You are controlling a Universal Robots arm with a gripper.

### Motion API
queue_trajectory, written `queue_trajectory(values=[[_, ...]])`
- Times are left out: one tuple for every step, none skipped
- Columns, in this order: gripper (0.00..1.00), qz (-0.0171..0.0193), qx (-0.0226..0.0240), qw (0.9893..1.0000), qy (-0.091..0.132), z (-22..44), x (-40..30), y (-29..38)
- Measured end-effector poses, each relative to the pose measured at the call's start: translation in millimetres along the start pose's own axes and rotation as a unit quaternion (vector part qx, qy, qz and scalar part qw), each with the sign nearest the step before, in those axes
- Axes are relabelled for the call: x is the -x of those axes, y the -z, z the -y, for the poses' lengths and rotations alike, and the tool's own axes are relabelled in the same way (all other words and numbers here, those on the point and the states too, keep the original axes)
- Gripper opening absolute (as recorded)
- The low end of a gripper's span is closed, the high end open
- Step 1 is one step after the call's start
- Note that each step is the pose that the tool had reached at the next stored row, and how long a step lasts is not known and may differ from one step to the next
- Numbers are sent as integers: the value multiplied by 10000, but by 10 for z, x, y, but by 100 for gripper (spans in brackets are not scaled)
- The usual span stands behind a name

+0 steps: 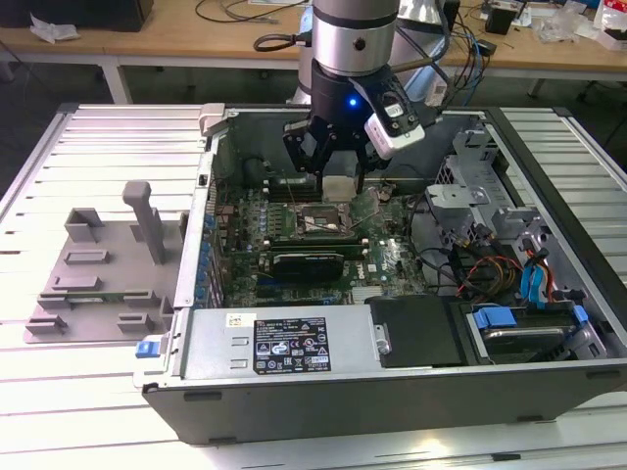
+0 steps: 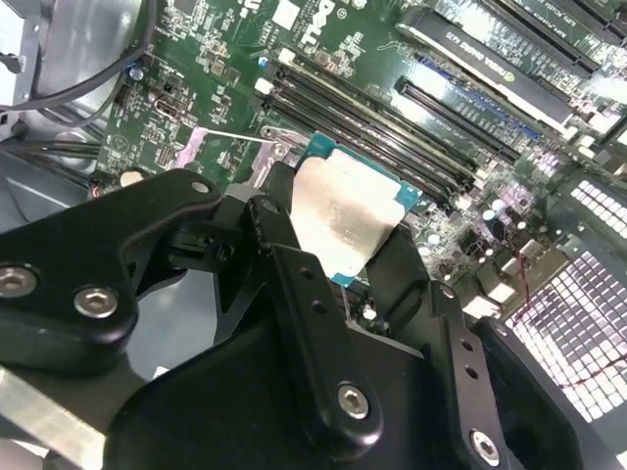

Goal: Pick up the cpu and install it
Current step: 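Pick up the cpu and move it towards the insertion slot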

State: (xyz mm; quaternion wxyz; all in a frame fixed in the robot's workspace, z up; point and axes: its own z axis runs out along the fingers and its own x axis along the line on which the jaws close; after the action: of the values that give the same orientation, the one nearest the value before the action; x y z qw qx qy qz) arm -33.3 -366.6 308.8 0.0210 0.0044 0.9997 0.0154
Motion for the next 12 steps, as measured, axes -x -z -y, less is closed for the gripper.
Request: queue_trajectory(values=[[55, 0, 0, 10000, 0, -2, -1, -18], [55, 0, 0, 10000, -1, -5, -5, -38], [55, 0, -1, 10000, -1, -11, -11, -55], [55, 0, 0, 10000, 0, -19, -19, -70], [55, 0, 1, 10000, 0, -26, -25, -80], [55, 0, 1, 10000, 0, -46, -35, -99], [55, 0, 1, 10000, 0, -72, -43, -116], [55, 0, 0, 10000, 0, -107, -46, -132], [55, 0, 1, 10000, 0, -147, -48, -153], [55, 0, 1, 10000, 0, -193, -51, -172], [55, 0, 0, 10000, -1, -235, -55, -186], [55, 0, 1, 10000, 0, -253, -56, -193]])
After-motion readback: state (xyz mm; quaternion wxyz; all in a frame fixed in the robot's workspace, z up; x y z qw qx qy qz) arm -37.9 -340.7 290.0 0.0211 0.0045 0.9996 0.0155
